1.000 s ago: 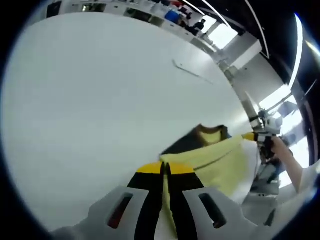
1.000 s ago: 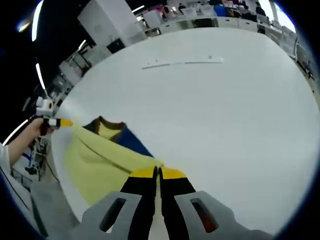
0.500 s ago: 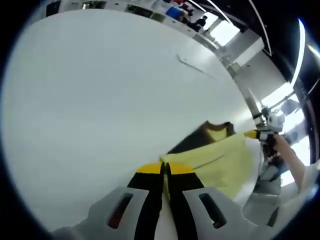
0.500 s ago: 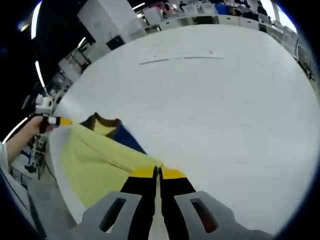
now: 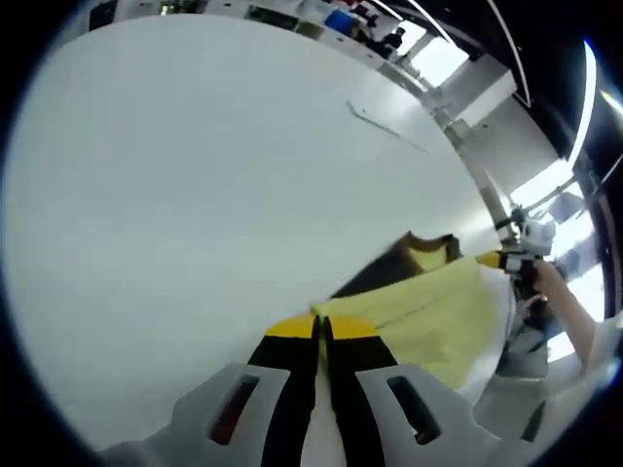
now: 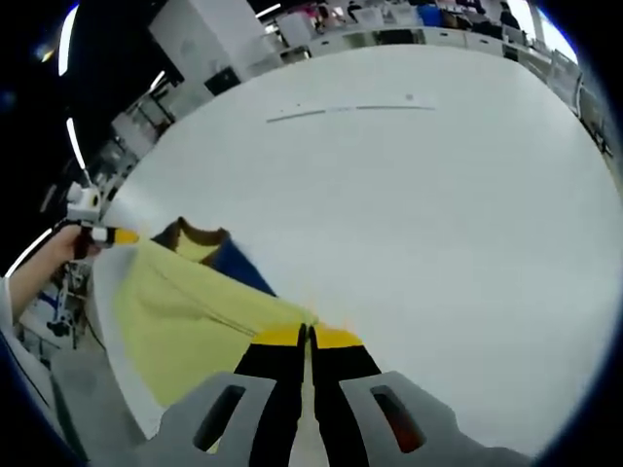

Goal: Fold the garment on the visible template until the final outline fits inside the template.

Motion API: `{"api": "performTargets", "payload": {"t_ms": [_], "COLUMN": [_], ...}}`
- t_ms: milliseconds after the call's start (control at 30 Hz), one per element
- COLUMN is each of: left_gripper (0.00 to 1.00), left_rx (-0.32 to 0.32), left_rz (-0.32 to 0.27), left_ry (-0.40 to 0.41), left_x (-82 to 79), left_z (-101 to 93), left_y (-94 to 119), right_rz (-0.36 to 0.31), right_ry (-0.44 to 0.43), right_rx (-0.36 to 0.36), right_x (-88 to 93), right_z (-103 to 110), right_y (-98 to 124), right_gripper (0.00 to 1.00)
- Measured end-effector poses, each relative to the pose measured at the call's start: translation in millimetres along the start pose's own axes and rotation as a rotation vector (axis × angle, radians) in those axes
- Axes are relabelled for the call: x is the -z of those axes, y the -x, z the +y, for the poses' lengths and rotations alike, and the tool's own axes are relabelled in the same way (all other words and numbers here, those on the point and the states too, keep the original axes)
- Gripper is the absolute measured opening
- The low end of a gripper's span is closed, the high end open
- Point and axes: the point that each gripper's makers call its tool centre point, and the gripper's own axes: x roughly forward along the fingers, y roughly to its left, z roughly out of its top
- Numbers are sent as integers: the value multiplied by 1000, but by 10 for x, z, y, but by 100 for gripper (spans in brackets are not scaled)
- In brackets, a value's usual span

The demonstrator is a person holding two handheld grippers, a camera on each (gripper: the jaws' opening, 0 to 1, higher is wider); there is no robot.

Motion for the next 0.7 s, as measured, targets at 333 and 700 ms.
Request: {"api": "performTargets", "payload": {"t_ms": [333, 700], "left_gripper": [0, 0], "left_rx": [0, -23], "left_rz": [6, 30], "left_ry": [-3, -83], "left_x": [15, 44], "left_z": [3, 39], "left_y": [1, 8], "right_rz": [2, 6], "right_ry": [-3, 39], "right_rx": [5, 25], "right_x": [22, 25], "right_z": [0, -6], "right_y": [-11, 8], "right_gripper": [3, 3]}}
